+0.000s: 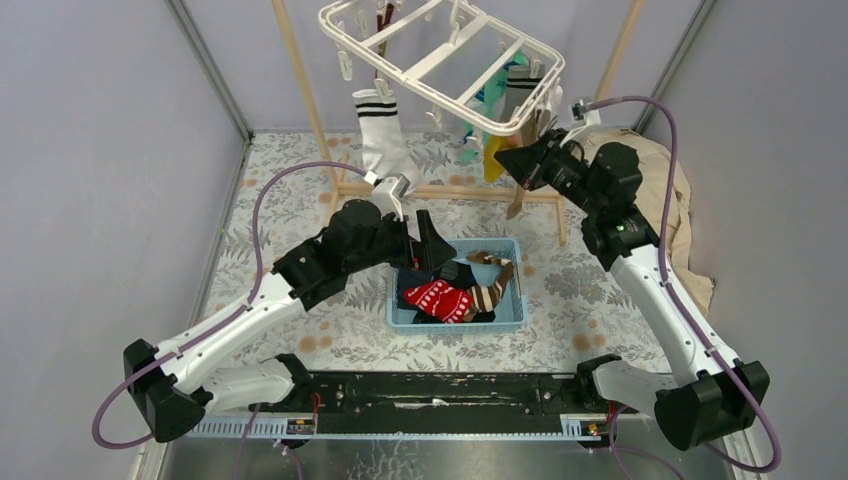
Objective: Remove the socks clipped to the hanger
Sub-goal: Adjust the hanger on the clothesline, then remove the sock from the hanger.
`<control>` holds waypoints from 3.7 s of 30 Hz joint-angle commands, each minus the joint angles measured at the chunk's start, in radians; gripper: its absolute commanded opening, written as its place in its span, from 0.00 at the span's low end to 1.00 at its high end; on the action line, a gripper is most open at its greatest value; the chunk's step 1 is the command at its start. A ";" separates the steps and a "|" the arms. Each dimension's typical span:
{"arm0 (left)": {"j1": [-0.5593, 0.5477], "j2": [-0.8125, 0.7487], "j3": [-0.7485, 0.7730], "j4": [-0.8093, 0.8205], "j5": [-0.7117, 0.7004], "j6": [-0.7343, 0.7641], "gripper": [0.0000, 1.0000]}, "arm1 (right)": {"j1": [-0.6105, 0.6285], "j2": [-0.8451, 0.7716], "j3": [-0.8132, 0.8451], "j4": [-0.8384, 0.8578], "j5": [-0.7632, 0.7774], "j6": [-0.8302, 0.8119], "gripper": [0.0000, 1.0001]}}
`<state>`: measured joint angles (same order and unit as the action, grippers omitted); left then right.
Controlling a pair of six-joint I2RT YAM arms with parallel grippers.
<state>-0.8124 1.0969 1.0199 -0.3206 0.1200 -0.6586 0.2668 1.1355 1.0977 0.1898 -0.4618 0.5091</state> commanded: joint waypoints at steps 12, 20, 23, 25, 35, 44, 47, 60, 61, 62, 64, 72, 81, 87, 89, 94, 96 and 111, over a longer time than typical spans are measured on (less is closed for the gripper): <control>-0.010 0.008 0.042 0.092 -0.138 0.054 0.99 | 0.274 0.049 0.098 -0.099 0.126 -0.130 0.13; -0.011 0.031 0.024 0.234 -0.233 0.113 0.99 | 0.337 0.058 0.125 -0.145 0.106 -0.127 0.14; -0.011 0.042 0.006 0.315 -0.249 0.144 0.99 | 0.346 0.061 0.135 -0.152 0.093 -0.117 0.14; -0.011 0.049 0.003 0.377 -0.272 0.167 0.99 | 0.348 0.064 0.144 -0.161 0.082 -0.115 0.14; -0.011 0.087 -0.003 0.555 -0.357 0.287 0.99 | 0.347 0.083 0.172 -0.154 0.005 -0.067 0.16; -0.011 0.150 0.003 0.624 -0.349 0.339 0.97 | 0.348 0.089 0.179 -0.164 -0.012 -0.054 0.17; -0.010 0.137 0.016 0.604 -0.340 0.326 0.96 | 0.348 0.077 0.188 -0.243 0.061 -0.093 0.15; -0.011 0.020 0.171 0.343 -0.283 0.200 0.79 | 0.348 0.044 0.236 -0.420 0.326 -0.236 0.15; -0.011 0.017 0.187 0.332 -0.282 0.194 0.79 | 0.347 0.046 0.238 -0.427 0.338 -0.245 0.17; -0.011 0.014 0.201 0.325 -0.283 0.193 0.79 | 0.347 0.049 0.241 -0.432 0.346 -0.252 0.17; -0.011 0.015 0.229 0.314 -0.290 0.196 0.79 | 0.347 0.053 0.244 -0.439 0.346 -0.257 0.34; -0.011 0.075 0.299 0.258 -0.341 0.271 0.81 | 0.316 -0.031 0.209 -0.468 0.443 -0.238 0.79; -0.007 0.142 0.361 0.247 -0.339 0.278 0.82 | -0.057 -0.080 0.168 -0.568 0.379 -0.090 0.84; -0.005 0.127 0.361 0.226 -0.345 0.297 0.82 | -0.290 -0.036 0.048 -0.377 0.192 0.027 0.82; 0.000 0.122 0.362 0.219 -0.346 0.303 0.83 | -0.300 -0.007 0.006 -0.240 0.101 0.044 0.81; 0.010 0.106 0.354 0.204 -0.348 0.315 0.84 | -0.301 0.074 -0.008 -0.059 0.053 0.054 0.74; 0.016 0.099 0.345 0.204 -0.348 0.315 0.84 | -0.301 0.109 0.005 -0.030 0.045 0.052 0.73; 0.031 0.089 0.333 0.199 -0.330 0.304 0.84 | -0.185 0.364 0.068 0.053 0.104 -0.015 0.74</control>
<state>-0.7898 1.2068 1.3460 -0.1310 -0.2070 -0.3687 0.0216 1.4841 1.1126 0.1608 -0.4129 0.5430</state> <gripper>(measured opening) 0.837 0.732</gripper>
